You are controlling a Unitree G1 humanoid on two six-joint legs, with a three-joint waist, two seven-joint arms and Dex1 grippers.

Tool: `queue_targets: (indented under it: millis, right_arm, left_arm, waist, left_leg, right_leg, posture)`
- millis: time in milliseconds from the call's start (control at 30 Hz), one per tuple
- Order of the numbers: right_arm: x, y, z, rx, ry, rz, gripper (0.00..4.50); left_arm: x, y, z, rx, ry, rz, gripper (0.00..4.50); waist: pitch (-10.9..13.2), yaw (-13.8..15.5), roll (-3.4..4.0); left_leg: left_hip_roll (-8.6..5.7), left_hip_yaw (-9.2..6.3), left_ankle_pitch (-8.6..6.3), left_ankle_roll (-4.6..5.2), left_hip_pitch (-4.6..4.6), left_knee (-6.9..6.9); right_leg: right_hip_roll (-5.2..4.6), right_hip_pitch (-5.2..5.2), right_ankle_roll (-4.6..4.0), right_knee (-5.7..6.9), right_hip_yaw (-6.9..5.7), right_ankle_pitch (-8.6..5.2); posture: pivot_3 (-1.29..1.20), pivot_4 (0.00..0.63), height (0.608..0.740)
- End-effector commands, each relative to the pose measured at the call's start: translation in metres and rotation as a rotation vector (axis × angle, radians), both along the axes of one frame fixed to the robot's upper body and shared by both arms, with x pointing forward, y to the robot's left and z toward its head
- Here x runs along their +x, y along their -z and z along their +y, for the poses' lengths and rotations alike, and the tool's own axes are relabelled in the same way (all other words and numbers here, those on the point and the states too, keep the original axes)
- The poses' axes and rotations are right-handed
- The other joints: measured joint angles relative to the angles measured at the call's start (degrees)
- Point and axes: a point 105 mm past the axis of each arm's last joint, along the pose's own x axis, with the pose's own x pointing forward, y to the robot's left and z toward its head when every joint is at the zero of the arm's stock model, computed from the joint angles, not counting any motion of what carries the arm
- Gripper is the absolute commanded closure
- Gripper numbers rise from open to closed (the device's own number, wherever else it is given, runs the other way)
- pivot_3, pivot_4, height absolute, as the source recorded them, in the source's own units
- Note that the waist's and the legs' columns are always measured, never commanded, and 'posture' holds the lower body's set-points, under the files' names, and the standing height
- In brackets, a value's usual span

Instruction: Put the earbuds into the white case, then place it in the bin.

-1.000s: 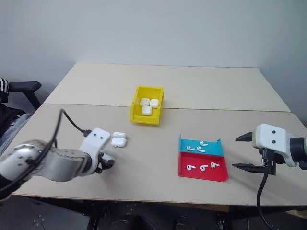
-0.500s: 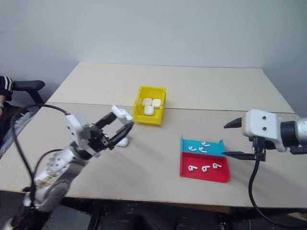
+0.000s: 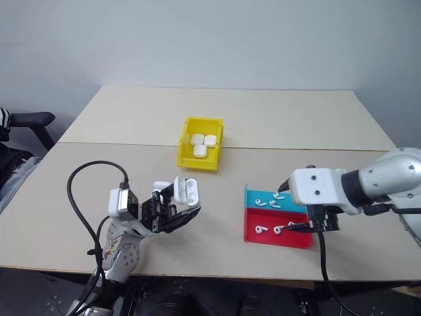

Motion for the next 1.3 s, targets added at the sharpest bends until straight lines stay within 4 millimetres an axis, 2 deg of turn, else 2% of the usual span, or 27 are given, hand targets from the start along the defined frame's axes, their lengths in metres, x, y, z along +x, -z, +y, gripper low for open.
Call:
queue_targets:
  millis: [33, 100, 200, 333, 600, 1300]
  right_arm:
    - [-0.002, 0.003, 0.003, -0.069, -0.042, -0.010, 0.18]
    - [-0.004, 0.007, 0.004, -0.088, -0.058, 0.004, 0.62]
    - [-0.002, 0.016, 0.001, -0.128, -0.064, 0.005, 1.62]
    - [0.002, 0.031, -0.004, -0.183, -0.061, 0.020, 1.62]
    - [0.015, 0.052, -0.002, -0.264, -0.127, 0.026, 1.62]
    - [0.034, 0.073, 0.003, -0.351, -0.221, 0.060, 1.62]
  left_arm:
    - [-0.005, 0.002, 0.005, 0.017, 0.021, -0.054, 1.67]
    - [-0.007, 0.006, 0.006, 0.044, 0.024, -0.070, 1.67]
    - [-0.011, 0.006, 0.008, 0.058, 0.020, -0.093, 1.67]
    - [-0.014, 0.002, 0.008, 0.068, 0.001, -0.112, 1.67]
    - [-0.021, -0.001, 0.004, 0.087, 0.013, -0.125, 1.67]
    - [-0.022, 0.002, 0.004, 0.134, -0.038, -0.108, 1.67]
  waist:
    - [0.00, -0.20, 0.00]
    - [0.00, -0.24, 0.00]
    - [0.00, -0.29, 0.00]
    - [0.00, -0.39, 0.00]
    - [0.00, -0.44, 0.01]
    - [-0.01, -0.45, 0.02]
  left_leg:
    - [0.00, -0.01, 0.00, 0.00, -0.01, 0.00]
    - [0.00, -0.03, -0.01, 0.01, -0.02, 0.04]
    - [0.01, -0.10, -0.02, 0.03, -0.01, 0.08]
    - [0.03, -0.22, -0.02, 0.03, 0.00, 0.08]
    - [0.03, -0.26, -0.02, 0.03, 0.01, 0.08]
    - [0.03, -0.12, -0.01, 0.02, 0.01, 0.08]
  right_leg:
    - [0.00, 0.00, 0.00, -0.01, 0.00, 0.00]
    - [-0.01, 0.01, 0.00, -0.02, 0.00, 0.00]
    - [-0.01, 0.01, 0.00, 0.01, 0.01, 0.00]
    - [0.00, 0.01, 0.00, 0.02, 0.00, 0.00]
    - [0.01, 0.01, 0.00, 0.03, 0.01, 0.00]
    - [0.02, 0.01, 0.00, 0.04, -0.01, 0.00]
  posture:
    - [0.00, 0.150, 0.740]
    - [0.00, 0.150, 0.740]
    - [0.00, 0.150, 0.740]
    - [0.00, 0.150, 0.740]
    - [0.00, 0.150, 0.740]
    - [0.00, 0.150, 0.740]
